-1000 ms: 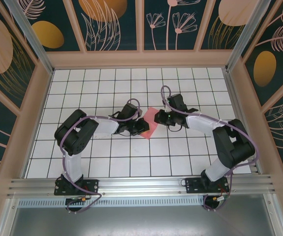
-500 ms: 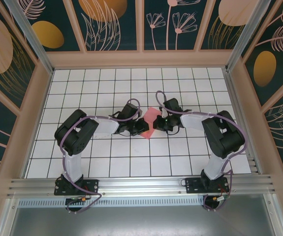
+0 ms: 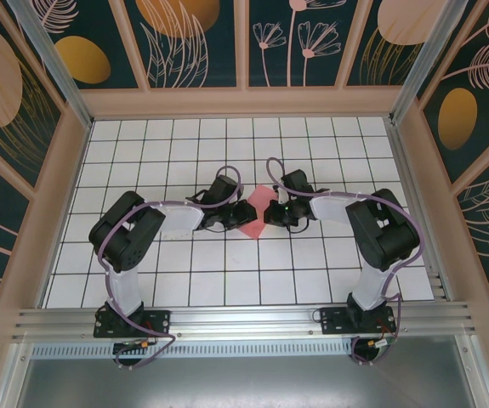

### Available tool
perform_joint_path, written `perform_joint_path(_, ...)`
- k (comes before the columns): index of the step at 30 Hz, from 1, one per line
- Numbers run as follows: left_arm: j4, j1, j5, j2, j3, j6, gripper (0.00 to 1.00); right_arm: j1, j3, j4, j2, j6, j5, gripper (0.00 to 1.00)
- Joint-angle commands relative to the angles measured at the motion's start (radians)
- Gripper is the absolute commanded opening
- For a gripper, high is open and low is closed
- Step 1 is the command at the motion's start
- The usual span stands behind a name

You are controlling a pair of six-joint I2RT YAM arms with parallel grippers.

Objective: Fold a paper plane with a square sheet of paper (pick it up from the middle)
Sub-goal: Fold the triangle a second time at the center of the table.

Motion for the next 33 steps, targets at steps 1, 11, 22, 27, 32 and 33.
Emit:
perform_joint_path(1,-0.033,-0.002,-0.053,-0.003,0.029,0.028,0.19,-0.002,0.003,-0.039,0.040,-0.033,0.025,0.08)
perform_joint_path(11,-0.072,-0.002,-0.055,0.063,0.090,0.047,0.20,-0.004,0.001,-0.049,0.048,-0.049,0.025,0.08)
perform_joint_path(22,-0.148,-0.003,-0.139,0.079,0.106,0.043,0.20,-0.010,-0.008,-0.053,0.060,-0.059,0.034,0.08)
perform_joint_path(27,-0.188,-0.003,-0.179,0.081,0.118,0.041,0.20,-0.013,-0.008,-0.054,0.060,-0.063,0.033,0.08)
perform_joint_path(32,-0.222,-0.001,-0.189,0.072,0.164,0.080,0.21,-0.014,-0.010,-0.057,0.062,-0.065,0.032,0.08)
perform_joint_path(33,-0.220,-0.001,-0.187,0.064,0.174,0.094,0.21,-0.013,-0.010,-0.058,0.062,-0.066,0.032,0.08)
